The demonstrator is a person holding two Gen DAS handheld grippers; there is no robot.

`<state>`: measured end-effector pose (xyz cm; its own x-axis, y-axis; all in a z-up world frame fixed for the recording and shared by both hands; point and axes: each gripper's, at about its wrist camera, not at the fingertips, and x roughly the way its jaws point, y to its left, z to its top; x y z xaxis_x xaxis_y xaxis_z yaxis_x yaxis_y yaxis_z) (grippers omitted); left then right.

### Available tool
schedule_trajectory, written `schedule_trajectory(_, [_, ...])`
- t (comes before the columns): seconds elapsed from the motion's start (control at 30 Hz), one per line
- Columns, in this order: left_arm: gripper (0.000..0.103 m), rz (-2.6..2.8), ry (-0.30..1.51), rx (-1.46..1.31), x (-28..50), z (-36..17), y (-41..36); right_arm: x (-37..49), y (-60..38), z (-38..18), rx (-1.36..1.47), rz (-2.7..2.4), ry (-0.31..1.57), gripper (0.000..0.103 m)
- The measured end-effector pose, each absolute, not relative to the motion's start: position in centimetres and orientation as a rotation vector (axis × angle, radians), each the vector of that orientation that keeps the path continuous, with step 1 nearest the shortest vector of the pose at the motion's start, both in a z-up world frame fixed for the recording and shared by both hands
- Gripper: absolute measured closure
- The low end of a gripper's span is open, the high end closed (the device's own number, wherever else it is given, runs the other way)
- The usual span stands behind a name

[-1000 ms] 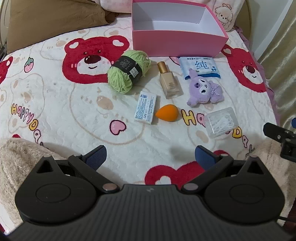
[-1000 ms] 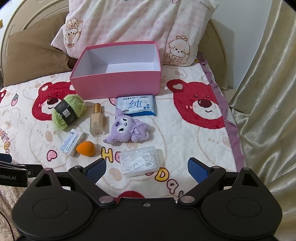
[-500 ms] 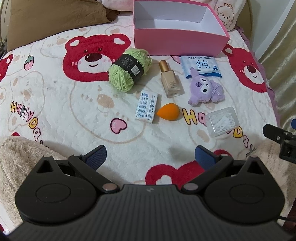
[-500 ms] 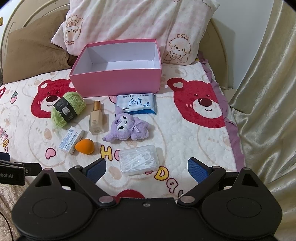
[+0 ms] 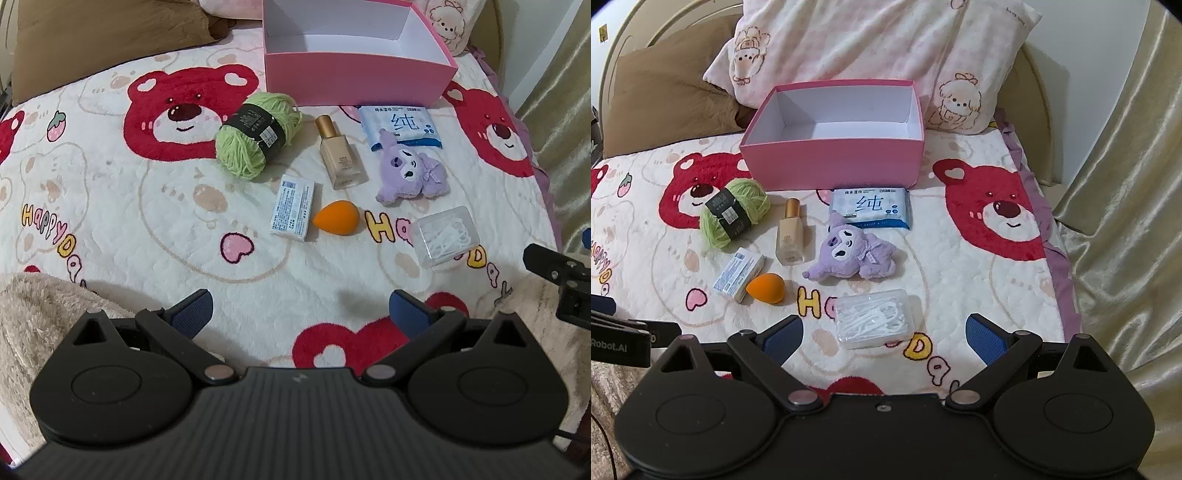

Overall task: Organize objects
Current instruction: 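Reach the left gripper to the clear floss-pick box and close on it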

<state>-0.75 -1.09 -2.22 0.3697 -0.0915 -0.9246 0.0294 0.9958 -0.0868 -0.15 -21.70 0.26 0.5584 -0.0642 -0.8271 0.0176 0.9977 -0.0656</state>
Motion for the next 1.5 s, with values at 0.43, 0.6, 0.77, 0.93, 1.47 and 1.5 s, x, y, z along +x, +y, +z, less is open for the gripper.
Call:
schedule_trajectory(0.43, [0.001, -0.156, 1.191, -0.017, 0.8, -1.6, -3.8, -0.7, -22.6, -0.1, -0.252, 0.188, 0.821, 0.006])
schedule_trajectory(0.6, [0.002, -0.191, 1.136, 0.072, 2.6, -1.7, -6.7, 0.1, -23.8, -1.5, -0.349, 0.353, 0.801, 0.006])
schedule_trajectory(0.77, [0.002, -0.203, 1.129, 0.097, 5.0, -4.0, -9.3, 2.2, -25.5, -4.2, -0.261, 0.457, 0.939, 0.006])
schedule_trajectory(0.93, [0.003, -0.286, 1.157, 0.018, 6.9, -7.2, -11.2, 4.9, -25.9, -6.7, -0.148, 0.467, 1.050, 0.006])
schedule_trajectory(1.47, [0.036, -0.414, 1.231, -0.299, 9.0, -14.8, -11.0, 9.8, -24.7, -12.9, -0.084, 0.373, 1.266, 0.006])
schedule_trajectory(1.5, [0.036, -0.396, 1.237, -0.329, 9.0, -15.2, -10.8, 10.0, -24.8, -13.2, -0.078, 0.364, 1.282, 0.005])
